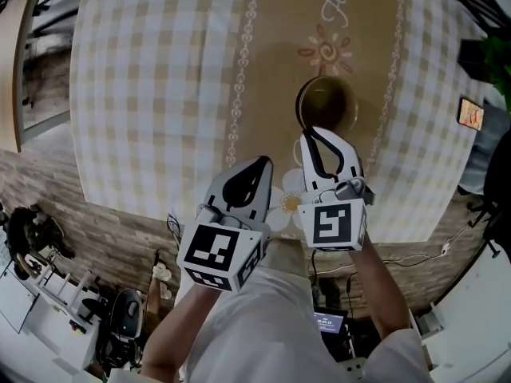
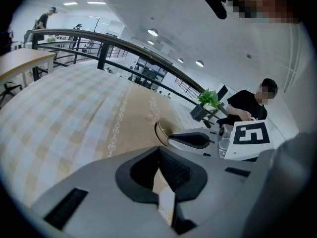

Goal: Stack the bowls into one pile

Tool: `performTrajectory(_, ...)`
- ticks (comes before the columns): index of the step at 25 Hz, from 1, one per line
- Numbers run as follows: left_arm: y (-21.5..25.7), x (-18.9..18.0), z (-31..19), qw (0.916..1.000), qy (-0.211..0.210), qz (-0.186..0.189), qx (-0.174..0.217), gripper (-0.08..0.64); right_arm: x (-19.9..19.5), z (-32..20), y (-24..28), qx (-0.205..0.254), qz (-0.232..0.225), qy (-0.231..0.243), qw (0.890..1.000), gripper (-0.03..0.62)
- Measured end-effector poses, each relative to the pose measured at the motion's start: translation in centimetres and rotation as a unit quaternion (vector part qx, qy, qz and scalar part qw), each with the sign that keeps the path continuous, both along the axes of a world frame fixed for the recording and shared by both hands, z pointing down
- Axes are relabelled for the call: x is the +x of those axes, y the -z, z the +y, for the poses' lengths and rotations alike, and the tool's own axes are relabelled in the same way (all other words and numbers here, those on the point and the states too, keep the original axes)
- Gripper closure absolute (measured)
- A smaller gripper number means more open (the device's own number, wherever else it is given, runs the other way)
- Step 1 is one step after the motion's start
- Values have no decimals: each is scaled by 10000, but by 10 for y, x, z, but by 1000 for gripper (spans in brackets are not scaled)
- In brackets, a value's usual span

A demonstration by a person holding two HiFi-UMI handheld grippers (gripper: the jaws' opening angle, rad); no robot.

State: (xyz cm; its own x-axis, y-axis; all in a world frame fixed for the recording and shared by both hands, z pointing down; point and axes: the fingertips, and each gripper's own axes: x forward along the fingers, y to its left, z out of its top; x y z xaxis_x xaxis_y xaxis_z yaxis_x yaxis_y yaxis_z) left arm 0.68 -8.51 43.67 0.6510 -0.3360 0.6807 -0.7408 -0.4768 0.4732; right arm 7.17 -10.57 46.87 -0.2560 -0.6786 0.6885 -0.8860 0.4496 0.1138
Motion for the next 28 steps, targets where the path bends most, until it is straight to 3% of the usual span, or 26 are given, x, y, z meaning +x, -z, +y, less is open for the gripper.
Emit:
performTrajectory(4, 2, -7, -1, 10000, 45, 27, 12, 539, -3, -4, 5, 52, -204, -197, 9996, 551)
performTrajectory(16, 28, -28, 2, 9991, -282, 228, 228, 540, -4, 12, 42, 405, -27, -1002, 9941, 551)
performTrajectory(18, 35, -33, 6, 9986, -371, 254, 277, 540, -9, 17, 53, 571, -14, -1071, 9926, 551)
performTrajectory(28, 79, -77, 32, 9938, -845, 470, 556, 540, -56, 64, 98, 570, -222, -1804, 9817, 551)
